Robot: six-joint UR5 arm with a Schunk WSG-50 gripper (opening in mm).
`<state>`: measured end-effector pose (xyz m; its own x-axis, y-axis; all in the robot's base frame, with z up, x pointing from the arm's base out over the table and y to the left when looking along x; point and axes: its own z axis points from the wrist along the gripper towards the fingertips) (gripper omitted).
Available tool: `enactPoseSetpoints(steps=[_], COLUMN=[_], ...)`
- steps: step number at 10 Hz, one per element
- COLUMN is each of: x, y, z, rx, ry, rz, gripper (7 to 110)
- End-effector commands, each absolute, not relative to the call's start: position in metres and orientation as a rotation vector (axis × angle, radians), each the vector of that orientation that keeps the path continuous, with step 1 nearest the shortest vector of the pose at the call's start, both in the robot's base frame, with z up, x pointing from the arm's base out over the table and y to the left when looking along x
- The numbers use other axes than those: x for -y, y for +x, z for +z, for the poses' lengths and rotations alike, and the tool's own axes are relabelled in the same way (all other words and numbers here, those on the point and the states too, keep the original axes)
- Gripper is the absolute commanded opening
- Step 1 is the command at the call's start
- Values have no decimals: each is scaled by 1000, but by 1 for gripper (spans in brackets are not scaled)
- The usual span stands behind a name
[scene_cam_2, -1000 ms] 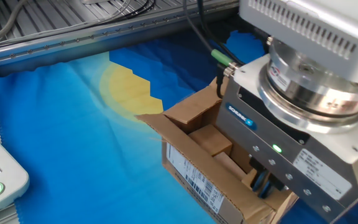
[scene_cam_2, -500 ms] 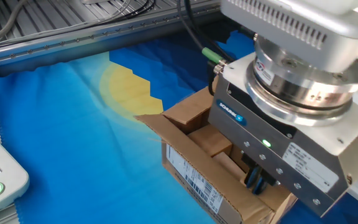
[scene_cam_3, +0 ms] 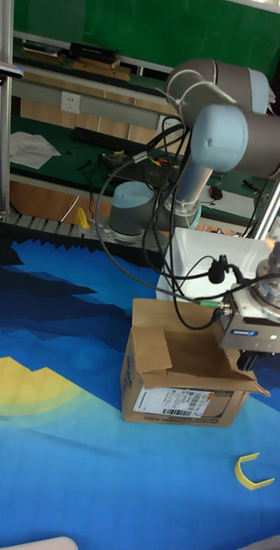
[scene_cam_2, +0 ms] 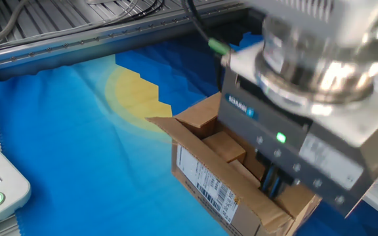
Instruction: Cover the box
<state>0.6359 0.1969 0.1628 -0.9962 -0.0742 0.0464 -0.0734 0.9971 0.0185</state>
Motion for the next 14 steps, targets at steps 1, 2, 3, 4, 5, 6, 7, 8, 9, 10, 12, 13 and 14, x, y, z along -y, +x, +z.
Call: enactPoseSetpoints(steps=[1,2,3,4,5,6,7,8,9,10,12,13,14], x=[-202,-200,-191,-185,-184,-187,-190,-192,-192,-191,-193,-187,-187], y=[634,637,650,669,692,717,734,744,748,760,772,765,757], z=[211,227,236,236,229,222,218,215,217,219,223,215,205], rx=[3061,3061,3082,3119,3180,3243,3290,3328,3343,3393,3441,3416,3399], ry=[112,113,126,131,130,136,144,141,130,125,146,139,107], rz=[-107,-121,-92,-75,-74,-116,-167,-186,-187,-181,-197,-147,-124], gripper=[7,7,7,7,7,7,7,7,7,7,7,7,7])
